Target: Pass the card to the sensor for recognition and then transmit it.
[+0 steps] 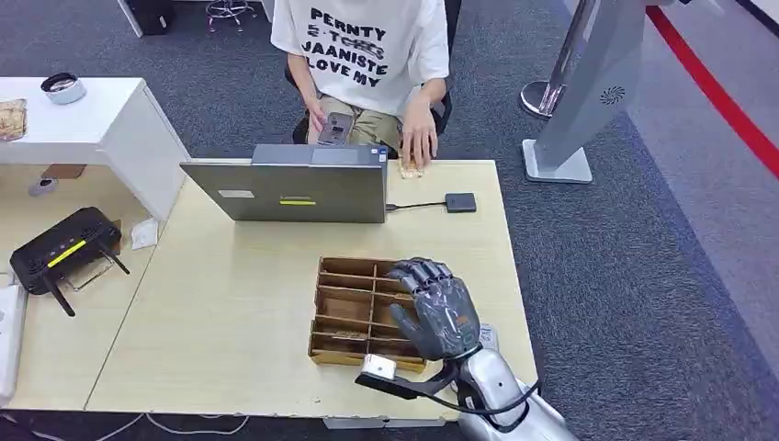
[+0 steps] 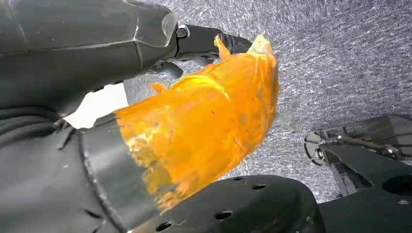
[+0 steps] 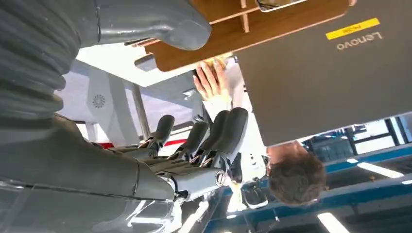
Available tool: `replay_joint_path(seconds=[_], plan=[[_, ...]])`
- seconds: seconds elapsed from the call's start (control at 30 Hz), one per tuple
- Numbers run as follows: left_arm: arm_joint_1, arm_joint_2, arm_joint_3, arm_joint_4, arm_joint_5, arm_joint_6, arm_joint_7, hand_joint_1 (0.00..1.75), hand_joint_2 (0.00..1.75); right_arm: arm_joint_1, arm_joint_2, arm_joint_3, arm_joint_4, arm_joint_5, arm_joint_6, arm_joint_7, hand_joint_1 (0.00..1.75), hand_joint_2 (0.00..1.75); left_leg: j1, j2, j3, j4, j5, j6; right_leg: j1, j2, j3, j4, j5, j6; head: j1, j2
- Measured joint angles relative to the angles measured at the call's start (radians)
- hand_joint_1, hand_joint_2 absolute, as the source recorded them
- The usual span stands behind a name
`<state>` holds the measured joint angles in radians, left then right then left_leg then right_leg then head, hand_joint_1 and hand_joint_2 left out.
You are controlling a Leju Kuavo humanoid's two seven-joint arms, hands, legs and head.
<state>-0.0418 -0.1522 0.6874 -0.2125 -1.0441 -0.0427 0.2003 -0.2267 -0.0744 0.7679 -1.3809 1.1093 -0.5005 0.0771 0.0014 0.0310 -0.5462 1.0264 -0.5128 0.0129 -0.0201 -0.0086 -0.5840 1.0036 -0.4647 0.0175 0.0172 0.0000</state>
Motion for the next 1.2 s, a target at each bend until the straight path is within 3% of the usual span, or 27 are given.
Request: replay_joint_path(seconds=[0.3, 0.97, 1.1, 1.2], plan=[[0.000, 0.000, 0.008, 0.000, -0.006, -0.002, 0.000, 0.00, 0.00, -0.001, 0.006, -0.012, 0.030, 0.003, 0.011, 0.005, 0.89, 1.75, 0.000, 0.000, 0.000, 0.000, 0.000, 0.000, 0.000, 0.000, 0.000, 0.000, 0.000, 0.000, 0.000, 0.000], [0.000, 0.000, 0.013, 0.000, -0.015, -0.003, 0.002, 0.00, 0.00, 0.008, 0.009, -0.058, 0.098, 0.015, 0.017, 0.015, 0.93, 1.75, 0.000, 0.000, 0.000, 0.000, 0.000, 0.000, 0.000, 0.000, 0.000, 0.000, 0.000, 0.000, 0.000, 0.000], [0.000, 0.000, 0.016, 0.000, -0.016, -0.003, 0.002, 0.00, 0.00, 0.010, 0.009, -0.064, 0.110, 0.018, 0.018, 0.016, 0.84, 1.75, 0.000, 0.000, 0.000, 0.000, 0.000, 0.000, 0.000, 0.000, 0.000, 0.000, 0.000, 0.000, 0.000, 0.000], [0.000, 0.000, 0.021, 0.000, -0.017, -0.003, 0.001, 0.00, 0.00, 0.014, 0.009, -0.071, 0.117, 0.020, 0.021, 0.016, 0.94, 1.75, 0.000, 0.000, 0.000, 0.000, 0.000, 0.000, 0.000, 0.000, 0.000, 0.000, 0.000, 0.000, 0.000, 0.000]])
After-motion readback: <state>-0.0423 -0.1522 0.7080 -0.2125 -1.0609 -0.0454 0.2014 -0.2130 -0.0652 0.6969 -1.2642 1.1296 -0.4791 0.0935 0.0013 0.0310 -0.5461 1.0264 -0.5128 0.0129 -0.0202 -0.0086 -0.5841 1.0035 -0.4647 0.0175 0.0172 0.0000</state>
